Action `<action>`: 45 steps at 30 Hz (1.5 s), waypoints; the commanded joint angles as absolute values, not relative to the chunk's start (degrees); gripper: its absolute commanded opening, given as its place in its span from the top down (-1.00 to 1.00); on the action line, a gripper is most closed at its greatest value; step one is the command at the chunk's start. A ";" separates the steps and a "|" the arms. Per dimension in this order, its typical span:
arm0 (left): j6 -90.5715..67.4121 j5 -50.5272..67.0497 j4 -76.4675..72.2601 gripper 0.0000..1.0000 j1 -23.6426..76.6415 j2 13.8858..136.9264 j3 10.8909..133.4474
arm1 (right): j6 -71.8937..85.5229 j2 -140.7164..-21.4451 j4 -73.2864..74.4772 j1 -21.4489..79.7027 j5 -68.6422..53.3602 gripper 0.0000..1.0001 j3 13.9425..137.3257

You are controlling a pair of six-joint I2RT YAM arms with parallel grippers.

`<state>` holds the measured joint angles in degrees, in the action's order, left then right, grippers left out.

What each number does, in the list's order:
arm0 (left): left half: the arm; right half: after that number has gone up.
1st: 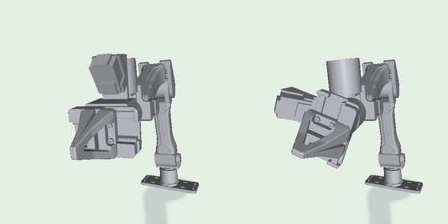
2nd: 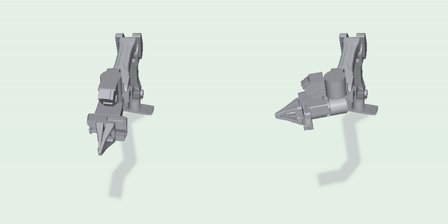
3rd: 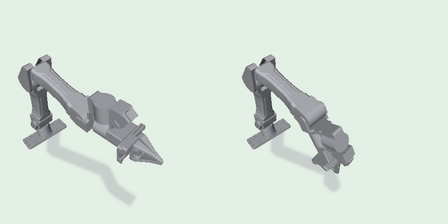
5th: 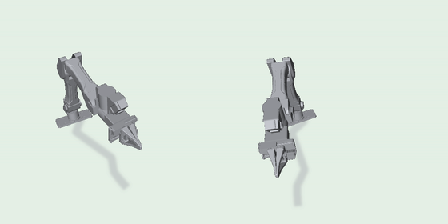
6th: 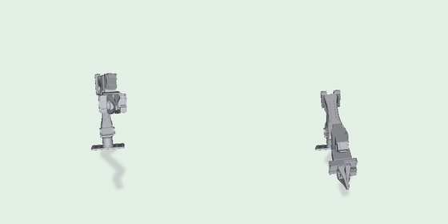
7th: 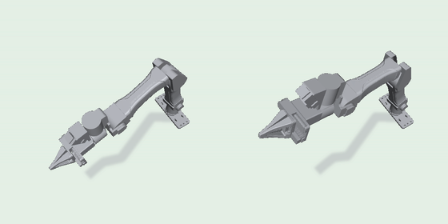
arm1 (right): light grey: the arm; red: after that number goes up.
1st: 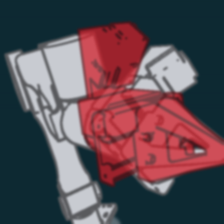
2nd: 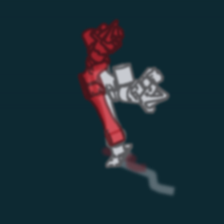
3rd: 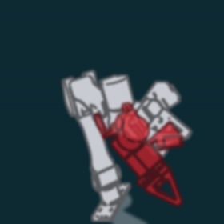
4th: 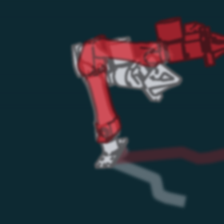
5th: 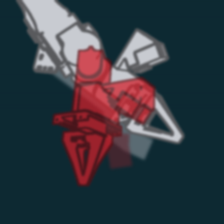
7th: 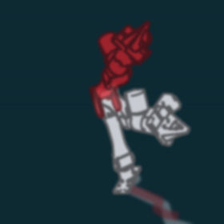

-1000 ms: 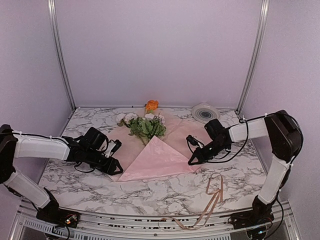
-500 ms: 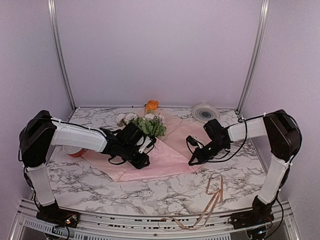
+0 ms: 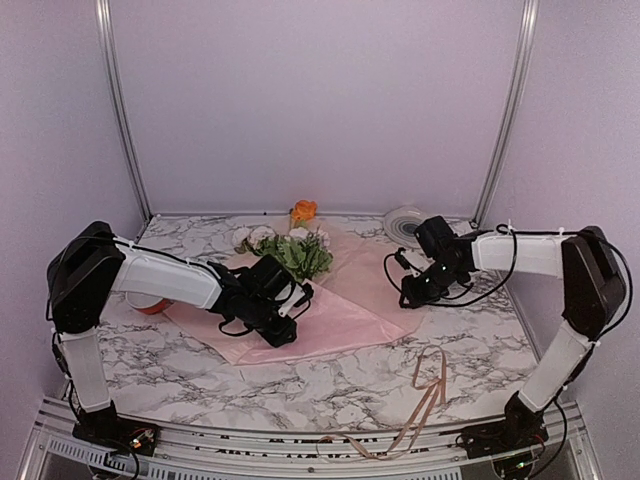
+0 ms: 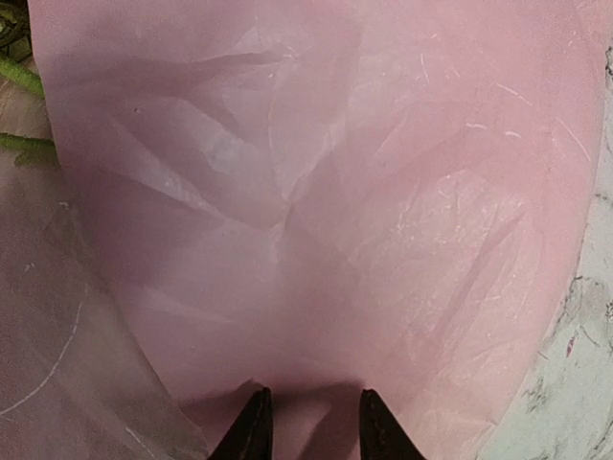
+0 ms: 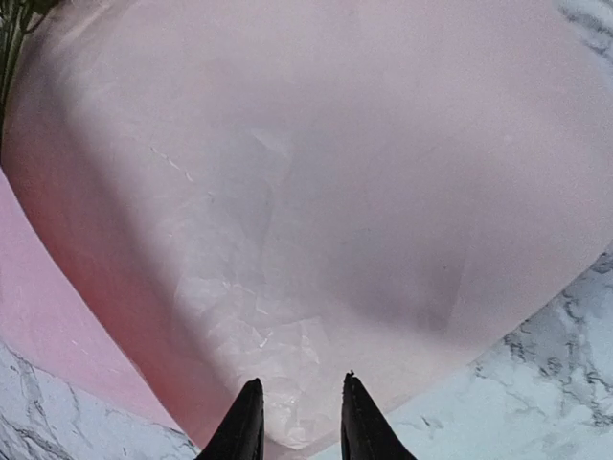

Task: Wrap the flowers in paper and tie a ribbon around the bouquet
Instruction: Fold the bottom corner of the flattened wrapping paper at the center of the board, then press the 1/4-folded wrapping paper at the center of the board.

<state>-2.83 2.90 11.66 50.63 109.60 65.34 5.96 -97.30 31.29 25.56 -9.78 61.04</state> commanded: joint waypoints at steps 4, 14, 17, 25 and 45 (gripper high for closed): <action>-4.25 3.55 15.23 0.38 50.71 110.49 61.95 | 3.75 -91.79 22.83 37.36 -24.72 0.59 62.02; -5.32 3.23 13.91 0.38 50.71 109.42 59.86 | 11.68 -105.17 10.81 37.28 -36.66 0.91 55.03; -4.40 2.30 13.90 0.35 50.67 107.81 59.02 | 11.10 -104.60 13.18 35.49 -32.31 0.92 52.43; 7.11 -2.49 12.96 0.33 58.49 101.76 64.88 | 12.51 -106.94 12.77 36.73 -31.98 0.93 52.80; -8.01 -2.71 21.29 0.59 56.73 99.73 52.42 | 15.57 -105.32 14.90 37.09 -28.31 0.95 52.99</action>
<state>-0.40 -2.68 13.76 57.32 103.72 58.63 16.27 -105.08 11.42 36.75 -33.71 53.41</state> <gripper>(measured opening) 0.205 0.024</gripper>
